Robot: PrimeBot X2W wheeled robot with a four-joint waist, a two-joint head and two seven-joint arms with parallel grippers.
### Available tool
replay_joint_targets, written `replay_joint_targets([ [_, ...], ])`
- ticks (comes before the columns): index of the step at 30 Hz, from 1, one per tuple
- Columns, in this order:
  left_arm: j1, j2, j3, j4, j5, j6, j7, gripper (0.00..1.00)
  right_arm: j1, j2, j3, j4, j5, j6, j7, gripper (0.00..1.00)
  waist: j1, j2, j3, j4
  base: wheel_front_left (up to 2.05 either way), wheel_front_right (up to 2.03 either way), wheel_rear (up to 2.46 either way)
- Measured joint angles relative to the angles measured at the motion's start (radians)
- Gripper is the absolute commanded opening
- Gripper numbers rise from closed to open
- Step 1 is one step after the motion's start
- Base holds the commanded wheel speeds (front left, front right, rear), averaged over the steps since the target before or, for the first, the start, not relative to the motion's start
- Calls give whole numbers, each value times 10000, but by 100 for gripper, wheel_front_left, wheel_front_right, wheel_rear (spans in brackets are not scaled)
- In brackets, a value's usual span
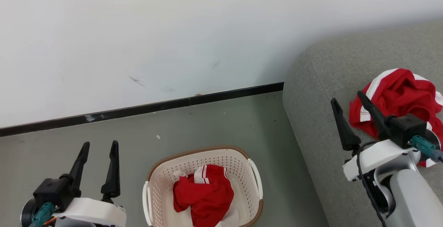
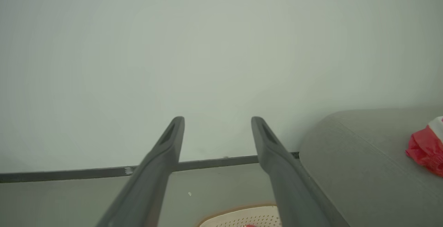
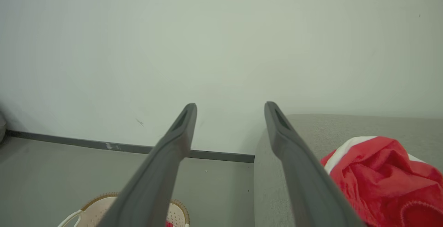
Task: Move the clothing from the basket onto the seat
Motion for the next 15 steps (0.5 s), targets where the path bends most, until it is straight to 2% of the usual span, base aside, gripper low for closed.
replay_joint_targets([
  [8,547,-25,359,228,-4,355,-77,100,956,677,-240,-205,-405,0,-12,100,0,0,-352,344,0,0,0],
  [15,819,-48,378,372,17,437,-90,100,1778,790,-242,-395,-800,0,-12,100,0,0,-612,610,0,0,0],
])
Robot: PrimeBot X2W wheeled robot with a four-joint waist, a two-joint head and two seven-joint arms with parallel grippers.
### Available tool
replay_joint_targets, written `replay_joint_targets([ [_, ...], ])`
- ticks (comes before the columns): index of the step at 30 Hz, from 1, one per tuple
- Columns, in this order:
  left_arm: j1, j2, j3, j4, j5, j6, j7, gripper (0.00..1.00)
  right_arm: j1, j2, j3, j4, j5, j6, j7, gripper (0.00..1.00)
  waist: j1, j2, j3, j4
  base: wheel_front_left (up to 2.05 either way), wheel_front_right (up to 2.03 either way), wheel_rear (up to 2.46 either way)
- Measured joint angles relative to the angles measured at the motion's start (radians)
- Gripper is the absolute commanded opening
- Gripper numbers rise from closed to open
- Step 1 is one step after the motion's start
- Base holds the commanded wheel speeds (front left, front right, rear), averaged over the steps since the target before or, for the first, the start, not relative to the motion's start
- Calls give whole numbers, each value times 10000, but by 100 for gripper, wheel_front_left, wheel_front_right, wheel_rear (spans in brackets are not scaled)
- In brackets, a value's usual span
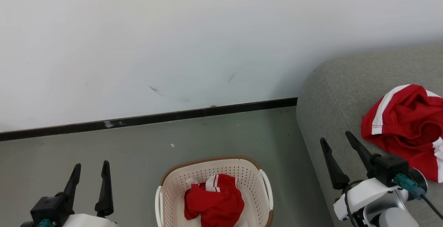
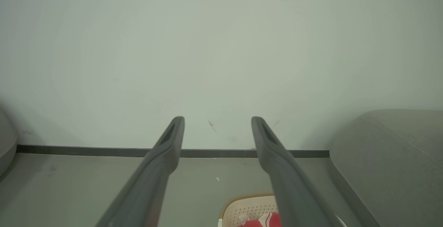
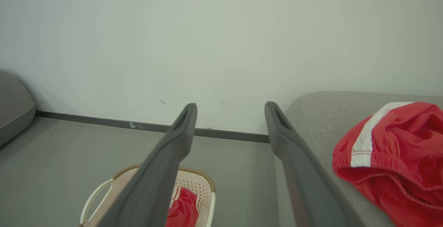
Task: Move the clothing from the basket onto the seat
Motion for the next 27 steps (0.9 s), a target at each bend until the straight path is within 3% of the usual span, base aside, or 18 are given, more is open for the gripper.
replay_joint_targets([
  [27,383,-61,-109,221,151,-2,-71,100,1577,198,-309,-955,-75,0,0,100,0,0,-413,72,0,0,0],
])
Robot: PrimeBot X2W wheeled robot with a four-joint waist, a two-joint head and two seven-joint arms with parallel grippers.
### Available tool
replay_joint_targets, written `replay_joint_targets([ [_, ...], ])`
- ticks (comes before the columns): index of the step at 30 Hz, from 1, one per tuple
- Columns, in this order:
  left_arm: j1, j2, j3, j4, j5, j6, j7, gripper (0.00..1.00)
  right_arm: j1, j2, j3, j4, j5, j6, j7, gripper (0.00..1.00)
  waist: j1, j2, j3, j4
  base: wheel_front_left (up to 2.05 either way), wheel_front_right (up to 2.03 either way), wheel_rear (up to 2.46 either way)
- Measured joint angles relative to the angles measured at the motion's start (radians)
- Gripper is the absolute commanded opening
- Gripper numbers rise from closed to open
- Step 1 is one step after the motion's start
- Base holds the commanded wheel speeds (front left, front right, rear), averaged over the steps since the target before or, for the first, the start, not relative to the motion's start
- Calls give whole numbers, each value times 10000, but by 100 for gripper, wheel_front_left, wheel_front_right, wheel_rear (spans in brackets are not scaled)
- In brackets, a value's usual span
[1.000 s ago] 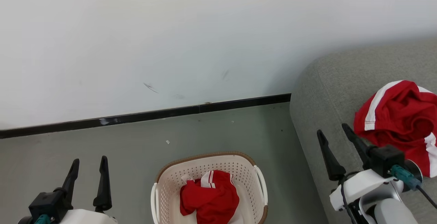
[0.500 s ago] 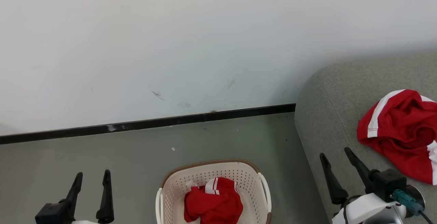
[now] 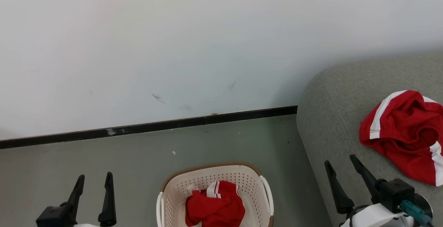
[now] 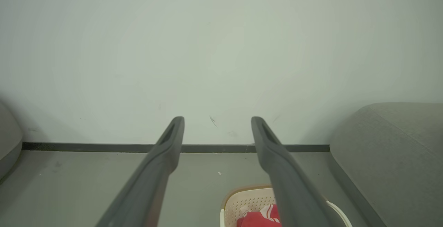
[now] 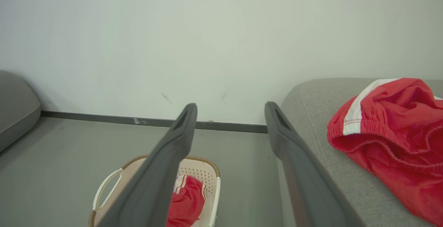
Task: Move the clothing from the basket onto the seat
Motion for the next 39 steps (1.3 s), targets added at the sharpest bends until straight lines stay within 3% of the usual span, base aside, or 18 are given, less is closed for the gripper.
replay_joint_targets([
  [26,32,61,33,-142,4,-19,-2,100,421,8,81,-608,412,0,15,100,0,0,323,4,0,0,0],
  [39,-365,493,-767,-107,585,-470,516,100,445,13,-4,-1101,395,0,136,100,0,0,708,-64,0,0,0],
])
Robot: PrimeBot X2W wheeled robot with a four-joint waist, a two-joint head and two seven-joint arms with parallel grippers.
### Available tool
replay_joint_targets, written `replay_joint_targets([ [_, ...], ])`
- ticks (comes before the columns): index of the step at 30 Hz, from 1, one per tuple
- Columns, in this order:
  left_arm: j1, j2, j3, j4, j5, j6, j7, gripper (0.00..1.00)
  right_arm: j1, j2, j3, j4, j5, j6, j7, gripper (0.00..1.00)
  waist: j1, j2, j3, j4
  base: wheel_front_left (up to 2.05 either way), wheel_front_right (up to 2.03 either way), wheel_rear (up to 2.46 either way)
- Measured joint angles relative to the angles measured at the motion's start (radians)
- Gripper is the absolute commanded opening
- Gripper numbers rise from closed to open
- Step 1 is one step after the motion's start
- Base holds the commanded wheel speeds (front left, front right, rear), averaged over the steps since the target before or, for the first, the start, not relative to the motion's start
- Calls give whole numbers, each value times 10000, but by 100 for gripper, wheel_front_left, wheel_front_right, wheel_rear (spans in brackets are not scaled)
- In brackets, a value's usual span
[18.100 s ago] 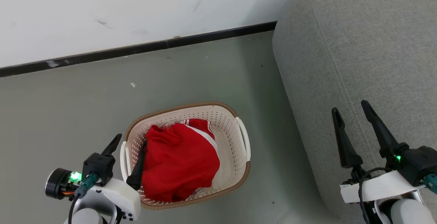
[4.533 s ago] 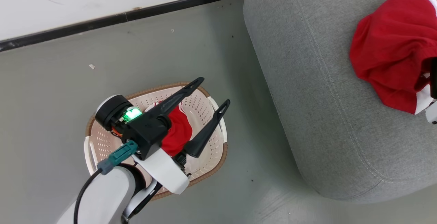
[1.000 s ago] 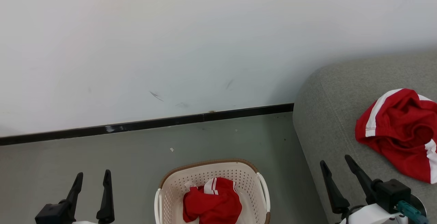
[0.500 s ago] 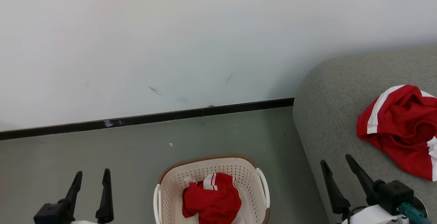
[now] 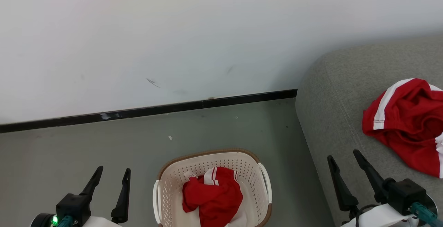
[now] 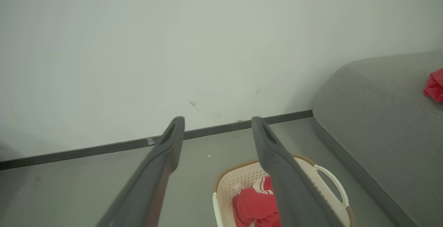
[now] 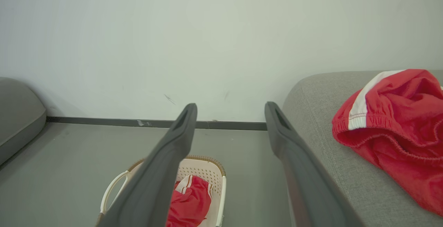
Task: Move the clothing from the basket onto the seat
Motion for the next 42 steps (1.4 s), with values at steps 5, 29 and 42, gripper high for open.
replay_joint_targets([
  [5,-432,142,-362,161,178,-215,297,100,-18,6,-207,-422,-21,0,13,100,0,0,231,-50,0,0,0],
  [29,-3173,253,-2286,1358,1618,-1649,1168,100,-252,23,-694,-2178,-263,0,234,100,0,0,2103,-605,0,0,0],
  [42,-4481,326,-3010,2291,2566,-2102,1264,100,-1114,23,-577,-2637,226,0,136,100,0,0,3674,-1165,0,0,0],
])
